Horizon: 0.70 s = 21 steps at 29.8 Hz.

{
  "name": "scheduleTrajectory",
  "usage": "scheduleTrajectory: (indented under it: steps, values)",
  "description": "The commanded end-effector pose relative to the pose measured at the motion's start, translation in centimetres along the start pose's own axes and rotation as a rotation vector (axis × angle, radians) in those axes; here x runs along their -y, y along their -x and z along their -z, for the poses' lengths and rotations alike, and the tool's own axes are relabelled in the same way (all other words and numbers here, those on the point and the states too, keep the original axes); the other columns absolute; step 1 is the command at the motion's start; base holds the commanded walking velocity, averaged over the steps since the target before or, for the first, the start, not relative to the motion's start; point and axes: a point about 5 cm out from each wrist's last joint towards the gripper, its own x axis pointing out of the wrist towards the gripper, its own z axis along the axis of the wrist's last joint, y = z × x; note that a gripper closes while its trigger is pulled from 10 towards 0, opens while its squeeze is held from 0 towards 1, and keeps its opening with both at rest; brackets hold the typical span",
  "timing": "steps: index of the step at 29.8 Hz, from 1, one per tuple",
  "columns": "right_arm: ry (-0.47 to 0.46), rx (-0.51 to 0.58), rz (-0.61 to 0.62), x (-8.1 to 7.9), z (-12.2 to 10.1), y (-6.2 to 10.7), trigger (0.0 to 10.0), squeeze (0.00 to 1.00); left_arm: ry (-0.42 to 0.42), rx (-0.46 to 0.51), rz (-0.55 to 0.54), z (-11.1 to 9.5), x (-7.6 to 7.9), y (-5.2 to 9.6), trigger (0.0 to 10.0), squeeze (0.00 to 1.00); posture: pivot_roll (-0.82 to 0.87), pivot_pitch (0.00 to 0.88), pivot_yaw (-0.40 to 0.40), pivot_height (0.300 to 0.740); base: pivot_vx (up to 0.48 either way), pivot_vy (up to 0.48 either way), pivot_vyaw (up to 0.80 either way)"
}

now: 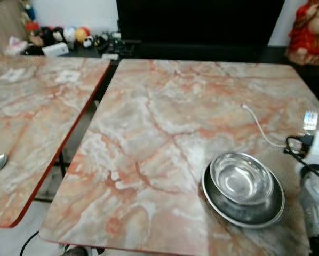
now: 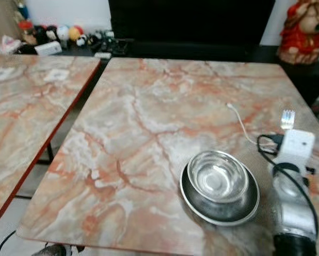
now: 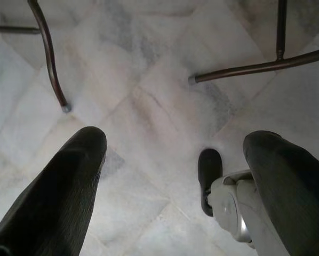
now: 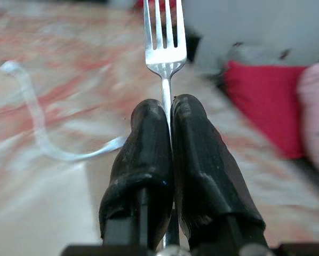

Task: Setting the table

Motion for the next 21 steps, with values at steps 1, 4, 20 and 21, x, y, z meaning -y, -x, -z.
scheduleTrajectory:
  steps: [1, 4, 20, 21]
  values:
    - [-0.028, 0.013, 0.0, 1.2, -1.6, 0.0, 10.0, 0.0, -0.005, -0.026, -0.003, 0.6, -0.3, 0.1, 10.0, 0.0, 0.02, 0.0, -0.011, 0.74, 0.0, 0.0, 0.0]
    - [-0.018, -0.067, -0.018, 2.1, -1.4, -0.1, 10.0, 0.0, -0.008, -0.026, 0.0, 0.6, -0.3, 0.1, 10.0, 0.0, 0.01, 0.0, -0.008, 0.74, 0.0, 0.0, 0.0]
    - [-0.047, -0.45, -0.31, 0.9, 2.9, 1.5, 10.0, 0.0, -0.019, -0.03, 0.013, 0.7, -0.2, 0.1, 10.0, 0.0, -0.01, 0.0, -0.012, 0.74, 0.0, 0.0, 0.0]
    - [-0.047, -0.45, -0.31, 0.9, 2.9, 1.5, 10.0, 0.0, -0.019, -0.03, 0.013, 0.7, -0.2, 0.1, 10.0, 0.0, -0.01, 0.0, -0.012, 0.74, 0.0, 0.0, 0.0]
